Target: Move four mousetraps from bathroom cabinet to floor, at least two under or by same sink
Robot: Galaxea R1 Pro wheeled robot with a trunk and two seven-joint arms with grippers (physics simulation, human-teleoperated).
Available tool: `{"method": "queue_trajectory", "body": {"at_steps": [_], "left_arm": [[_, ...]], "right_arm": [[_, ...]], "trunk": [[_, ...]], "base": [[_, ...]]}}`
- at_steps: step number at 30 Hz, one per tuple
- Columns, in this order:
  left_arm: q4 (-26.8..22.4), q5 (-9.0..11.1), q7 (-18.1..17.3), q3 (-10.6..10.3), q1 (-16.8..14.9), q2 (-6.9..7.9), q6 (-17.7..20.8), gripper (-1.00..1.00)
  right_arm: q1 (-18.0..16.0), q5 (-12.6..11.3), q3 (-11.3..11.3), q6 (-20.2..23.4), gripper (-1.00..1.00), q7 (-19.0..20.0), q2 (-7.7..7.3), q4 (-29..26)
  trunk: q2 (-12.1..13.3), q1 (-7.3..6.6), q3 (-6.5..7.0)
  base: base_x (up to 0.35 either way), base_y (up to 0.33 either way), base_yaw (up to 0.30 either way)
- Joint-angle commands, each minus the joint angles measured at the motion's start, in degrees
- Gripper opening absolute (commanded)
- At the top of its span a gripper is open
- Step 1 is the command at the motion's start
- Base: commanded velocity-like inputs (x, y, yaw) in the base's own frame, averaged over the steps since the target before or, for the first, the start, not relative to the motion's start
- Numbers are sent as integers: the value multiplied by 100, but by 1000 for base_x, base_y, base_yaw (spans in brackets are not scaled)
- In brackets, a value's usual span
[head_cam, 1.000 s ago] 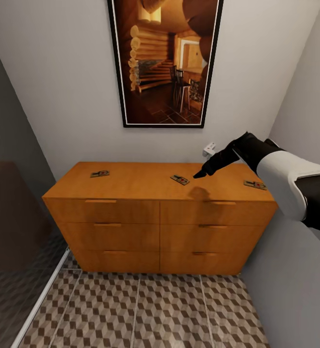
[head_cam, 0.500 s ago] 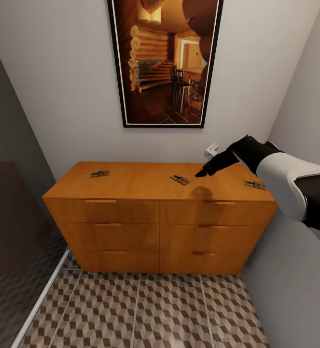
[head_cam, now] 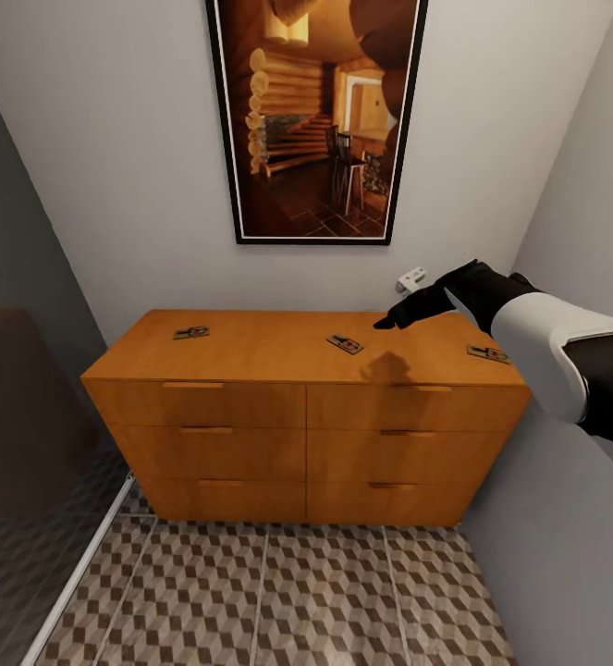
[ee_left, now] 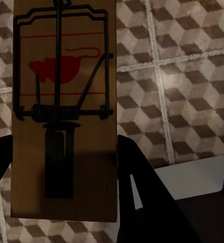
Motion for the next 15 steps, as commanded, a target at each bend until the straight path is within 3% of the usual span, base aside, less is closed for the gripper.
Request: {"method": "queue_trajectory", "body": {"at_steps": [1, 15], "left_arm": [[15, 3, 23, -49, -5, -3, -24, -100], [15, 3, 21, -49, -5, -1, -24, -100]], "right_arm": [[-2, -20, 28, 33, 100, 6, 0, -12], [7, -34, 23, 19, 100, -27, -10, -10]], "trunk": [[-3, 0, -5], [-3, 0, -5]], "base": [[0, 0, 0], [52, 0, 0]]}}
